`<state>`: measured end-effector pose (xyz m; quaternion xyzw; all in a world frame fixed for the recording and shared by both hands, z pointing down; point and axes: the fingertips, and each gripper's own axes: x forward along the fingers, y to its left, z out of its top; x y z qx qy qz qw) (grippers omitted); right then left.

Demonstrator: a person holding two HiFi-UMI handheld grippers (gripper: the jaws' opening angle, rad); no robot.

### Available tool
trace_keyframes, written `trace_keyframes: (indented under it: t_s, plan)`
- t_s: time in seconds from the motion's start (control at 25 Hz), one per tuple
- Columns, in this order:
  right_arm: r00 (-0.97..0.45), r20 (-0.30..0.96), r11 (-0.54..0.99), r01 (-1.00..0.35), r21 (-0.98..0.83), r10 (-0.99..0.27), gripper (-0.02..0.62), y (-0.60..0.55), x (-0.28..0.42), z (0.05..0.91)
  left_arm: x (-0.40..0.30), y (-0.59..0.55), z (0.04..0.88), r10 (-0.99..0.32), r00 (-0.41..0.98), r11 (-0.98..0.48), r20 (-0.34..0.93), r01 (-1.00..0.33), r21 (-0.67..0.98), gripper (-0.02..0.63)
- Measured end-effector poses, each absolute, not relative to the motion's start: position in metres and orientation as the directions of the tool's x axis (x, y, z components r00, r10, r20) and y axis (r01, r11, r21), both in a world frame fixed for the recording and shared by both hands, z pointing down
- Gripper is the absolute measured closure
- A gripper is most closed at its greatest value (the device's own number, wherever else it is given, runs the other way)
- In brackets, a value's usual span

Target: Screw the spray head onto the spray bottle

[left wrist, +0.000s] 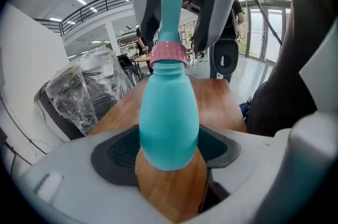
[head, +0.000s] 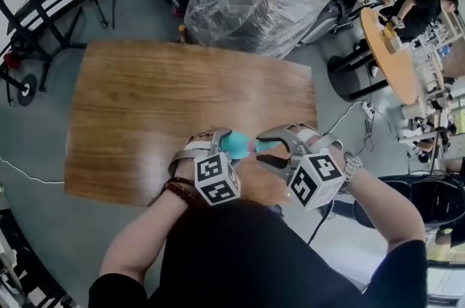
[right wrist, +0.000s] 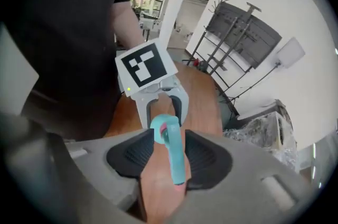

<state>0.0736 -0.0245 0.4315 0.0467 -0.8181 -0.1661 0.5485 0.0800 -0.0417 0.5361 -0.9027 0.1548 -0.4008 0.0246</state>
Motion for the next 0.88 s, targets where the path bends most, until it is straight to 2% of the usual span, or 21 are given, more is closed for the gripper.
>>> trace_keyframes:
  t_s: [0.16,0.32,0.68,0.88]
  plan:
    - [-0.389,0.894,0.943,0.148,0.299,-0.223,0.482,-0.02,0.073,0.439,0.081,-0.038,0.539,-0.288,0.62,-0.956,0.73,-0.232,-0.18,0.241]
    - [-0.338,0.916,0.942,0.176,0.287,-0.216,0.488,-0.018,0.076,0.443,0.076,-0.035,0.548,-0.281,0.575,-0.958,0.769,-0.216,-0.189,0.241]
    - [-0.165,0.94,0.862,0.378,0.339,-0.297,0.491,-0.016,0.077,0.455,0.077,-0.032,0.558,-0.244,0.516,-0.966,0.821,-0.2,-0.162,0.241]
    - [-0.181,0.947,0.882,0.354,0.313,-0.264,0.488,-0.011,0.071,0.457,0.079,-0.029,0.559,-0.235,0.526,-0.969,0.818,-0.195,-0.153,0.241]
